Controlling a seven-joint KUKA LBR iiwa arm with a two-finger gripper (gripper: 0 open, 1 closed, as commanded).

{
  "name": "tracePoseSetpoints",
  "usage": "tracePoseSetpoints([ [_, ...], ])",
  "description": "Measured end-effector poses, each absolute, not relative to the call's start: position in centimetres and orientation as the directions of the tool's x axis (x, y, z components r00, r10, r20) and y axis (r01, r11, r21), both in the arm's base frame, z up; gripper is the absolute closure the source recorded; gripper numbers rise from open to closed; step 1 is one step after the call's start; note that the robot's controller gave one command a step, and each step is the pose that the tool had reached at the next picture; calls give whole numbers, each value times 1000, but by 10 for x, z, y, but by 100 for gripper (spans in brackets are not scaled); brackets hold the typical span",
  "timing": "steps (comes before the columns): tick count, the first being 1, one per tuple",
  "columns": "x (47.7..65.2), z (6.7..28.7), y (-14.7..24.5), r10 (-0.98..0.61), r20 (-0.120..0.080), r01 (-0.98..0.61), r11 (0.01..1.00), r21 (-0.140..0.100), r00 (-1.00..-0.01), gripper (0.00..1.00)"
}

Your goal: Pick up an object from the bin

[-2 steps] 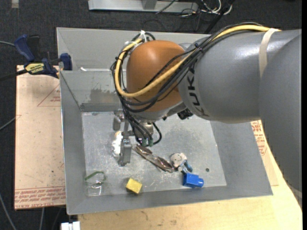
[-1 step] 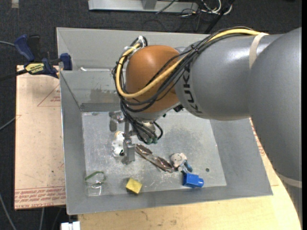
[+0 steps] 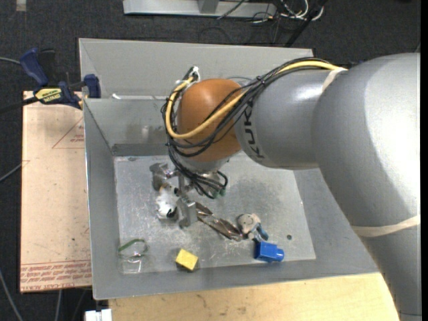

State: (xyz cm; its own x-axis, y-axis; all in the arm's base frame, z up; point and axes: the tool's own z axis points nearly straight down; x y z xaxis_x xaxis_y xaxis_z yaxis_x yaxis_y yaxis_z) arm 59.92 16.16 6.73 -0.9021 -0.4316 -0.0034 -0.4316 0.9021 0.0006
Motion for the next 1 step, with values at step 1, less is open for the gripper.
tracePoseSetpoints([
  [1, 586, 70, 175, -550, -2, -550, 835, 1, -835, 0],
])
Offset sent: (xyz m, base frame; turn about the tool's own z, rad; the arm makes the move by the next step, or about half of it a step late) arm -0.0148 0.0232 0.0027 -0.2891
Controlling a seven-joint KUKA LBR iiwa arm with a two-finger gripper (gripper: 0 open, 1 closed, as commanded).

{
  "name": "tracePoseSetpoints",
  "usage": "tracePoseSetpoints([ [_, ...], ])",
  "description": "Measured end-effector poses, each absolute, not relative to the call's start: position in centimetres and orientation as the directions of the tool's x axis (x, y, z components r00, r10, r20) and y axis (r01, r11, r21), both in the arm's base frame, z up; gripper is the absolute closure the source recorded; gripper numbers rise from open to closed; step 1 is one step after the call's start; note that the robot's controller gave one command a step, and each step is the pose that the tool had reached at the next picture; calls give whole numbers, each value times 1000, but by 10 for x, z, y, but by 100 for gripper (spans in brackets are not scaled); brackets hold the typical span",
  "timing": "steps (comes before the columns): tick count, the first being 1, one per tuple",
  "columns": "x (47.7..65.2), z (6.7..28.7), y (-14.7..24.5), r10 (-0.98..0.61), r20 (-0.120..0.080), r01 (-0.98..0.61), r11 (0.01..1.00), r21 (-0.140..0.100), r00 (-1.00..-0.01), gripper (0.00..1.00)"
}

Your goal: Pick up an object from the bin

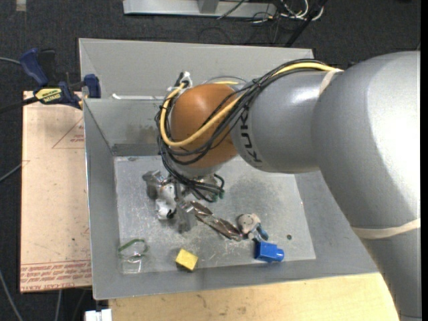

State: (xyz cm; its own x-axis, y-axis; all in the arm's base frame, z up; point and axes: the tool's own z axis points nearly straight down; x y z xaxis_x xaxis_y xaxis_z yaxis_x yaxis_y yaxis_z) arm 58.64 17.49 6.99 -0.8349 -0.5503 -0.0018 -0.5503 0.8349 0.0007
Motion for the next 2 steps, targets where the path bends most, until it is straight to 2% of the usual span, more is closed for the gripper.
tracePoseSetpoints([
  [1, 585, 70, 184, -658, -4, -658, 753, 0, -753, 0],
  [2, 587, 70, 176, -549, -5, -549, 836, 2, -836, 100],
])
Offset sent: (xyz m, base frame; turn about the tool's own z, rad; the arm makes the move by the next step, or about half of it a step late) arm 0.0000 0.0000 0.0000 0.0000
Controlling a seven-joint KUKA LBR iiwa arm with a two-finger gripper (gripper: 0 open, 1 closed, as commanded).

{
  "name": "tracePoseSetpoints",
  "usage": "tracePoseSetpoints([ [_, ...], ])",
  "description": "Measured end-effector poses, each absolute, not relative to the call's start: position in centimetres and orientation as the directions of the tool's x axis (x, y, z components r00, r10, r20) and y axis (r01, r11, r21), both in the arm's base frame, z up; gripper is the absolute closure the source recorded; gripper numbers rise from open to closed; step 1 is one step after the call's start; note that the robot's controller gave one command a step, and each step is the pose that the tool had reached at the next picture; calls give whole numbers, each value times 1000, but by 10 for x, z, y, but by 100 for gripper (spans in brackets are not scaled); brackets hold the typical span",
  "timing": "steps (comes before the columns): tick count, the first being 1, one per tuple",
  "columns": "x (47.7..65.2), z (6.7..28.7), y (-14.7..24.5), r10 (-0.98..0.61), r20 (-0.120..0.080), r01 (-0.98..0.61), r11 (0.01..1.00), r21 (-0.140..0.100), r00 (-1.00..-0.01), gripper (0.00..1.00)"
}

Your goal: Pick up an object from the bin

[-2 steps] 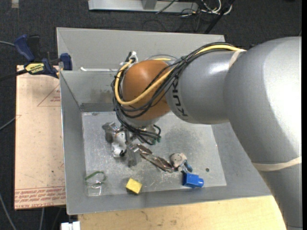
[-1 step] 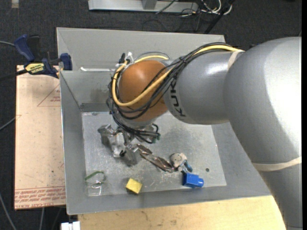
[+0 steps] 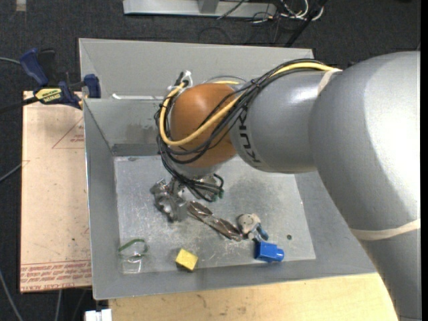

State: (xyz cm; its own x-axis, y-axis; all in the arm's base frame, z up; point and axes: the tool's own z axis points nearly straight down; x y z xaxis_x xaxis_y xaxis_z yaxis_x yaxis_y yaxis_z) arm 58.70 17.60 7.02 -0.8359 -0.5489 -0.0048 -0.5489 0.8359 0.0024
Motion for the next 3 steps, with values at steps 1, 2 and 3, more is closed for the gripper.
tracePoseSetpoints([
  [1, 587, 70, 176, -549, -5, -549, 836, 2, -836, 100],
  [2, 586, 74, 176, -548, -1, -548, 836, 3, -836, 100],
  [3, 585, 90, 176, -548, 1, -548, 836, 3, -836, 100],
])
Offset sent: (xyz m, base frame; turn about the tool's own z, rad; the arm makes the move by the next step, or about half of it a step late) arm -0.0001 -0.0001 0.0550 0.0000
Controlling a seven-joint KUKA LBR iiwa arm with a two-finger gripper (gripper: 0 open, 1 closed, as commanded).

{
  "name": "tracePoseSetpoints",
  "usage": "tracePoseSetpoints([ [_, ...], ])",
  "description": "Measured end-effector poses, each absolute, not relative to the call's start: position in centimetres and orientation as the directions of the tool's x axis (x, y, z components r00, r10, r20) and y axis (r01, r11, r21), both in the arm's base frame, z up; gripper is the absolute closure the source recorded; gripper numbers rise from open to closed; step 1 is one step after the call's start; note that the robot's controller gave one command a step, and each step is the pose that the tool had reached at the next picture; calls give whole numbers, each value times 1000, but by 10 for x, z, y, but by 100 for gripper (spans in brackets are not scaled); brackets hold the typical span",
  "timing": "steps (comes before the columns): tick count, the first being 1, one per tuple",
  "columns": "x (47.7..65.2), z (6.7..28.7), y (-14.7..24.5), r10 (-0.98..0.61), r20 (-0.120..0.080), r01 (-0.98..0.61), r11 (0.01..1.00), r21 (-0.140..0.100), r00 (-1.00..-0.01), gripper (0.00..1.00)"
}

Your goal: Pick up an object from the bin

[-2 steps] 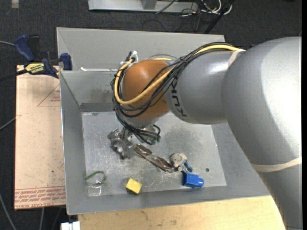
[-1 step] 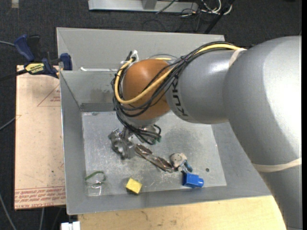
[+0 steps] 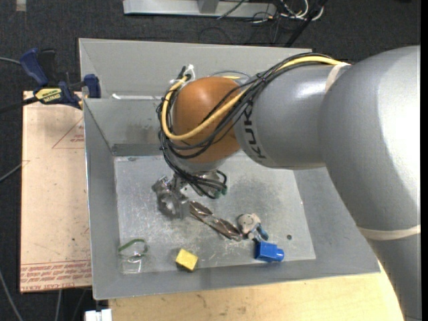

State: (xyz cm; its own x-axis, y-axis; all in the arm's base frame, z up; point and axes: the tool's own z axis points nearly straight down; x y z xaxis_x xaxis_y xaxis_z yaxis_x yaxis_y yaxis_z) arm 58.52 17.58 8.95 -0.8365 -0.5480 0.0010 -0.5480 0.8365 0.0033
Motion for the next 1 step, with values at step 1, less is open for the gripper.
tracePoseSetpoints([
  [1, 587, 105, 176, -548, -5, -548, 837, 1, -837, 100],
])
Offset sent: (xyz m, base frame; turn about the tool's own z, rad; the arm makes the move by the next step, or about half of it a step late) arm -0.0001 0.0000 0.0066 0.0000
